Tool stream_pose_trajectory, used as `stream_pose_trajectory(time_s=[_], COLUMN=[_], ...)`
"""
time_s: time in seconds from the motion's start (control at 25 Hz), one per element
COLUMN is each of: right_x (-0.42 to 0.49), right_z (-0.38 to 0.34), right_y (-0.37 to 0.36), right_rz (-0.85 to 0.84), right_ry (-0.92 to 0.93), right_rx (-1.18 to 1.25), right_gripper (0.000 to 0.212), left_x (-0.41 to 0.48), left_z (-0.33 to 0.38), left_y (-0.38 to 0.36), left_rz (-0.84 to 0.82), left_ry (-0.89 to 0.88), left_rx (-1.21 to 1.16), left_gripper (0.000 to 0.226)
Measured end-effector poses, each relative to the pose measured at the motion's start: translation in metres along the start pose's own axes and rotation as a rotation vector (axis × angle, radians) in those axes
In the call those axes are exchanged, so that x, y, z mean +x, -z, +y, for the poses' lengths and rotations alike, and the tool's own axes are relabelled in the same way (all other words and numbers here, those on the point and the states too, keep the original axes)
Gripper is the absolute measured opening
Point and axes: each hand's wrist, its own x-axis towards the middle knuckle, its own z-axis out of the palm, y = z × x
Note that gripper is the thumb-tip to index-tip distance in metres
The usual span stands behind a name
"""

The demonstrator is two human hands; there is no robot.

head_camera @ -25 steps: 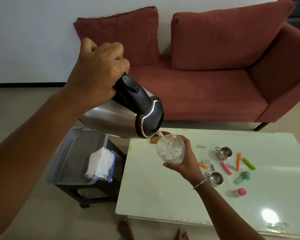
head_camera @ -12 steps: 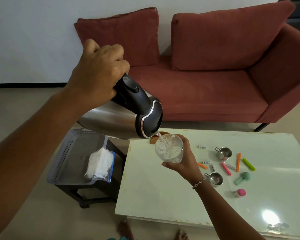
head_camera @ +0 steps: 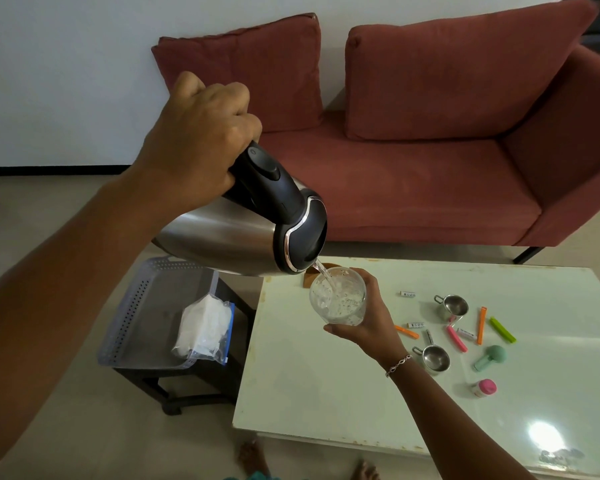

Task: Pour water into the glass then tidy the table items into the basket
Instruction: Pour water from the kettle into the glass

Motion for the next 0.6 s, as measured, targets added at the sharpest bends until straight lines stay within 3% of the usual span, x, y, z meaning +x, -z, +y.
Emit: stream_pose_trajectory(time_s=[0.32, 0.6], right_x=[0.004, 0.012], right_z=[-0.002, -0.002], right_y=[0.001, 0.001], right_rz=[0.019, 0.043], right_ry=[-0.021, -0.015], right_rx=[0.032, 0.064], right_gripper=[0.080, 0.084], left_x=[-0.008, -0.039], left_z=[-0.005, -0.007], left_y=[-0.014, -0.052], left_rz=[0.004, 0.103], left_ry=[0.127, 0.422], left_rx=[-0.123, -0.419], left_gripper=[0.017, 0.018])
